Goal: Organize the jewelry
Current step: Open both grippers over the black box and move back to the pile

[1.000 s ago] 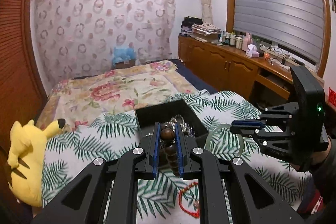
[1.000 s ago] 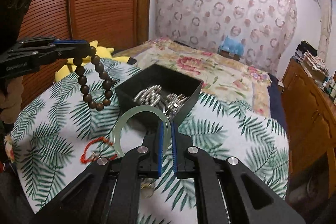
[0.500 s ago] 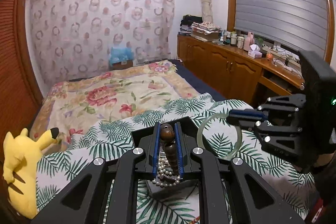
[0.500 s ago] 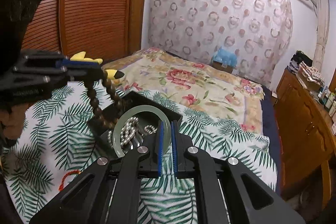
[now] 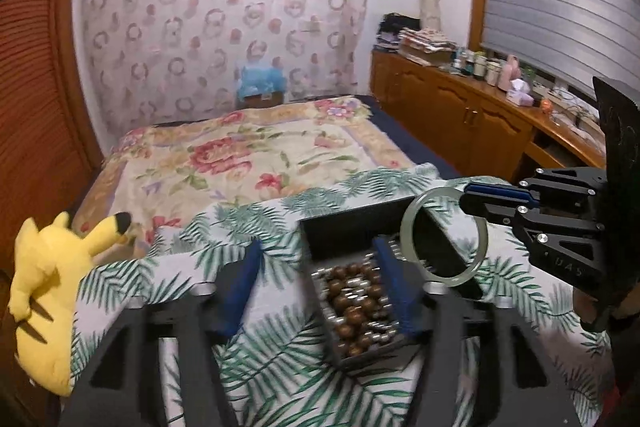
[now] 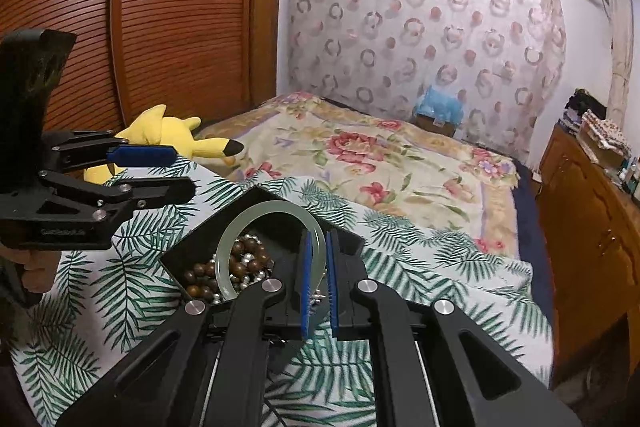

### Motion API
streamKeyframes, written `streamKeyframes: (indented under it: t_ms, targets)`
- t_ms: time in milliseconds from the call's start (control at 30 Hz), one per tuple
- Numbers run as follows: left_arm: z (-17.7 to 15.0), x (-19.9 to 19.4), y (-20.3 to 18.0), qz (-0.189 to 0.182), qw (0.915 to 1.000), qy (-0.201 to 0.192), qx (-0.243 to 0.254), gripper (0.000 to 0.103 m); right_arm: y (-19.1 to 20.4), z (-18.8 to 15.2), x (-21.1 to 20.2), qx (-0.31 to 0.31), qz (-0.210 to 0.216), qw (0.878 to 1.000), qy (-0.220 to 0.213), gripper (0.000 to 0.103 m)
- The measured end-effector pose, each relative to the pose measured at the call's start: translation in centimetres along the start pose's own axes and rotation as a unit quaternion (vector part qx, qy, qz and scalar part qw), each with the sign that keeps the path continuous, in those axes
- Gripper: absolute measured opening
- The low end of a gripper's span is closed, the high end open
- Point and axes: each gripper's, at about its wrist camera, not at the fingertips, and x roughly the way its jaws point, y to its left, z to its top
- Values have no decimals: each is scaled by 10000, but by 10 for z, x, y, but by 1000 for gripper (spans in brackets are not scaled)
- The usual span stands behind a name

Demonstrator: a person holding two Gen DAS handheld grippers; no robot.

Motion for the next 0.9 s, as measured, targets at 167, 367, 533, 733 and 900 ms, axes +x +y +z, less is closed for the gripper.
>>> streamKeyframes:
  t_ms: [167, 367, 533, 733, 900]
  targets:
    - [-10, 1, 21, 319, 9992, 27, -219, 86, 11, 4, 24, -120, 95, 9998, 159, 8]
    - [-19, -4, 37, 422, 9982, 59, -424, 89, 17, 2, 49, -82, 202, 9989, 407, 8]
    - [-26, -8, 41, 434, 9980, 102, -444, 90, 19, -3, 57, 60, 288, 9981, 546, 9]
    - [-36, -10, 41, 406, 9979, 207, -456, 90, 19, -5, 57, 88, 266, 9979, 580, 9]
    - [-41, -15, 36, 324, 9981, 300, -434, 90, 16, -6, 47, 66, 101, 9986, 520, 9]
